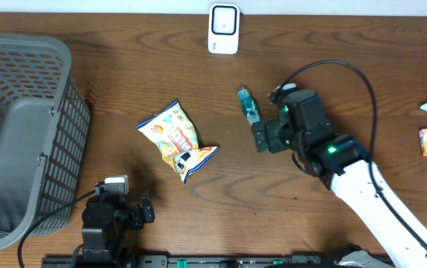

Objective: Scan the item barcode

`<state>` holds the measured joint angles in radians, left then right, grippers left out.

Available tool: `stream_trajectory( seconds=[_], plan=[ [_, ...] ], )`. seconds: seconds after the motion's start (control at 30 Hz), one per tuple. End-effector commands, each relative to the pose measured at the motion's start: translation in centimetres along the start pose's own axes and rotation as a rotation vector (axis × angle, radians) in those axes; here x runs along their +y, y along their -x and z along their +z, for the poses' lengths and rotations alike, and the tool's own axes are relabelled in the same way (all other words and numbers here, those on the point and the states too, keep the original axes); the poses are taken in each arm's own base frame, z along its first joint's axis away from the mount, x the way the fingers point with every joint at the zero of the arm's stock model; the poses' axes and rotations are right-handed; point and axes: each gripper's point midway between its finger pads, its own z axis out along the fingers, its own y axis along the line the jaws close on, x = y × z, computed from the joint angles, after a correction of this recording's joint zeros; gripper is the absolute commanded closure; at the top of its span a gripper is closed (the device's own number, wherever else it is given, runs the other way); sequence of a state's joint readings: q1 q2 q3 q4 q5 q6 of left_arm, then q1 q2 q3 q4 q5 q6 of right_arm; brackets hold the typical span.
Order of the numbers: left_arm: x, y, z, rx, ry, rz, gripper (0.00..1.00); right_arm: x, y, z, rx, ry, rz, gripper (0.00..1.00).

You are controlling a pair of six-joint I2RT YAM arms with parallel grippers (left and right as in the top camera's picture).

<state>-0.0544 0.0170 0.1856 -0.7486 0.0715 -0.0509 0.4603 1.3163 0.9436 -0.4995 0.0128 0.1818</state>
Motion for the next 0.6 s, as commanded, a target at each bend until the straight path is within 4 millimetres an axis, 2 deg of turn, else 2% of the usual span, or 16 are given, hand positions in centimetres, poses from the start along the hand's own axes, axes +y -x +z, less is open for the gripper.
stream_trajectory(
  seconds=[0.0, 0.1, 0.23, 0.37, 0.57],
  plan=[
    [0.2, -0.6, 0.1, 0.022, 0.012, 0.011, 0.02, 0.9, -2.9, 3.0, 0.062, 0.044, -0.055, 0.01],
    [0.2, -0.6, 0.1, 0.022, 0.012, 0.011, 0.02, 1.2, -4.6, 5.7, 0.108, 0.043, -0.067, 0.01],
    [0.2, -0.6, 0.1, 0.022, 0.012, 0.011, 0.02, 0.7, -5.0, 8.3, 0.116, 0.003, -0.074, 0.04],
    [0.2, -0.6, 0.1, 0.022, 0.012, 0.011, 0.02, -0.4, -6.4, 9.9, 0.164, -0.052, -0.079, 0.16],
    [0.2, -0.6, 0.1, 0.022, 0.012, 0.011, 0.02, -1.6, -7.4, 11.4, 0.19, -0.101, -0.08, 0.19]
  ],
)
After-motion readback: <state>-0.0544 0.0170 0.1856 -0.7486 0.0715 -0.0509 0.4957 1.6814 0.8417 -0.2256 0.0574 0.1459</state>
